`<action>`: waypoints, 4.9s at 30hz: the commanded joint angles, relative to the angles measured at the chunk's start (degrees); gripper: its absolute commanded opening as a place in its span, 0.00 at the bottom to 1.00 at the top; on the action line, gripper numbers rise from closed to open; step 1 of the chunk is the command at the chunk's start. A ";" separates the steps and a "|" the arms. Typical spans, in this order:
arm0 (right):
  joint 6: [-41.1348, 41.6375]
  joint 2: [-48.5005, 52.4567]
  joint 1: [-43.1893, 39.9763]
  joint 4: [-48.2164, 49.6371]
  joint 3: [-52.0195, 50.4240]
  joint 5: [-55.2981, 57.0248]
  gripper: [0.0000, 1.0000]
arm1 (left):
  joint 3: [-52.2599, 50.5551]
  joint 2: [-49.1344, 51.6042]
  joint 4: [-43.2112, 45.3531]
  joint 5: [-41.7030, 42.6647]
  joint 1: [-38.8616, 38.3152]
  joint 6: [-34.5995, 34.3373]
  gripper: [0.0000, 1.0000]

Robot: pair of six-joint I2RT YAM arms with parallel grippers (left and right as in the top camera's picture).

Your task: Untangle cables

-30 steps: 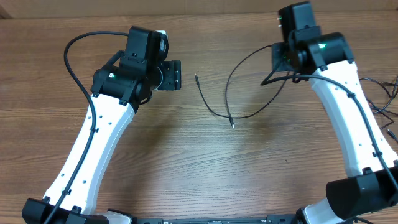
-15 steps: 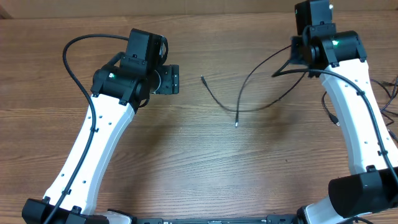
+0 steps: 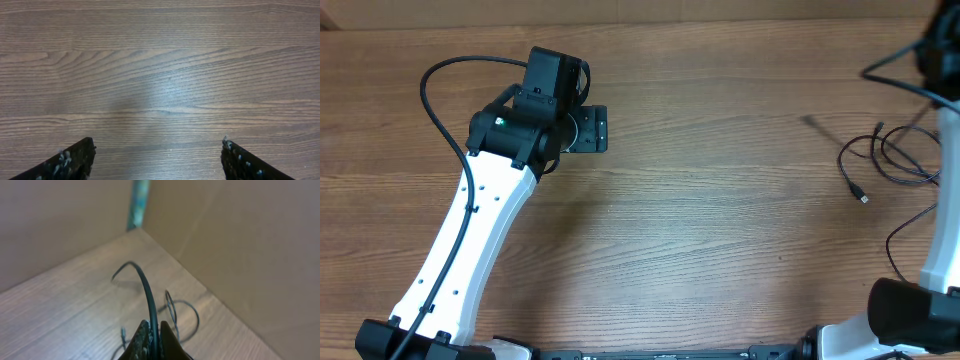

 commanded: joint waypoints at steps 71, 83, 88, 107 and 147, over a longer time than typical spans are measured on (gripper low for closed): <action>-6.47 -5.66 9.84 -17.05 -17.51 -44.09 1.00 | -2.51 -6.43 -27.28 -5.42 11.69 -8.92 0.99; -6.45 -40.57 9.84 10.16 -50.42 -44.11 1.00 | -28.83 -42.69 -0.98 -5.70 11.08 -8.92 0.99; -6.47 -47.41 9.81 8.04 -53.05 -44.11 1.00 | -31.74 -51.08 -1.53 -5.70 11.08 -9.16 0.99; -6.47 -42.38 9.84 4.13 -53.05 -44.11 1.00 | -31.74 -52.04 -5.97 -5.68 11.08 -9.16 0.99; -6.73 -95.89 10.86 78.20 -112.06 -41.18 1.00 | -31.74 -52.04 -5.97 -5.68 11.08 -9.16 1.00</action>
